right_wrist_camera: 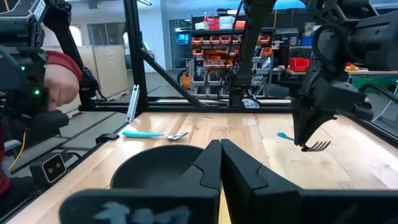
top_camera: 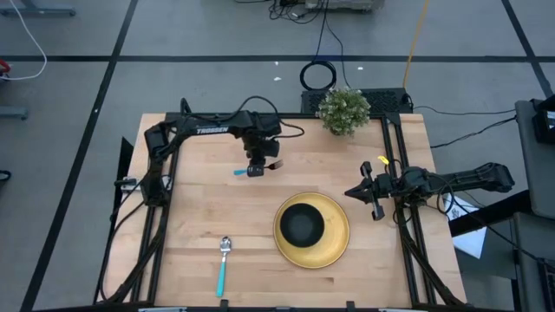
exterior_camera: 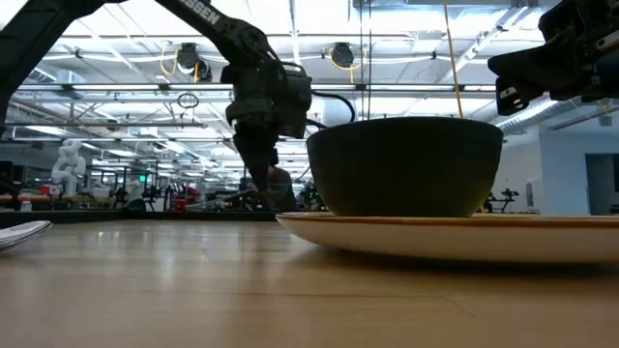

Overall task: Set table place
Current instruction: Put the blue fork on the yellow plate to the right of the black bowl

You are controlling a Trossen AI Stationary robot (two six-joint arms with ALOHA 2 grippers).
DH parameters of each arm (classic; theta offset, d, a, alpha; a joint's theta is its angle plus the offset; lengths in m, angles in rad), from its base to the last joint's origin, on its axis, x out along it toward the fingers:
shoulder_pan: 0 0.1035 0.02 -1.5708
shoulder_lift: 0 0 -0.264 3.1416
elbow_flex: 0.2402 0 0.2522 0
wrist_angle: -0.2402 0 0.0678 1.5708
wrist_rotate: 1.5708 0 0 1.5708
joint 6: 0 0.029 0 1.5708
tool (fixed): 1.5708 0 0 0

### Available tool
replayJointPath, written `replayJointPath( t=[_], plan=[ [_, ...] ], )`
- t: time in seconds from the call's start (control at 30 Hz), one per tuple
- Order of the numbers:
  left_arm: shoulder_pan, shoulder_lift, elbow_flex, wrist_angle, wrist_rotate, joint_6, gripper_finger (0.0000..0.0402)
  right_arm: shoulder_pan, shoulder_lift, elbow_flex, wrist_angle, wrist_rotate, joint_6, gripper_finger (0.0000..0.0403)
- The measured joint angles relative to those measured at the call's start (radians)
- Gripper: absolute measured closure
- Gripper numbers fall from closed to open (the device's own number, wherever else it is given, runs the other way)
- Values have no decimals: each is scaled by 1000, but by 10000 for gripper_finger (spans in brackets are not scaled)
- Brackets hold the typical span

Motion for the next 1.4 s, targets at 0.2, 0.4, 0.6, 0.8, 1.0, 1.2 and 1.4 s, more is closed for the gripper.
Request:
replayJointPath(
  t=[0.2,0.4,0.6,0.8,1.0,1.2,1.4],
  plan=[
    [-8,-1,0,26,22,23,397,0,0,0,4,0,0,403],
    [-21,46,0,21,19,26,397,0,0,0,4,0,13,403],
    [-32,98,0,22,-10,36,397,0,0,0,0,0,16,403],
    [-21,105,0,22,-64,23,397,0,1,0,-4,0,16,403],
    [-18,105,0,27,-69,25,397,0,3,0,-4,0,16,403],
    [-19,104,0,26,-61,25,397,0,4,0,-4,0,16,403],
    [-25,104,-3,28,-61,25,397,0,4,0,-5,0,16,403]
  ],
)
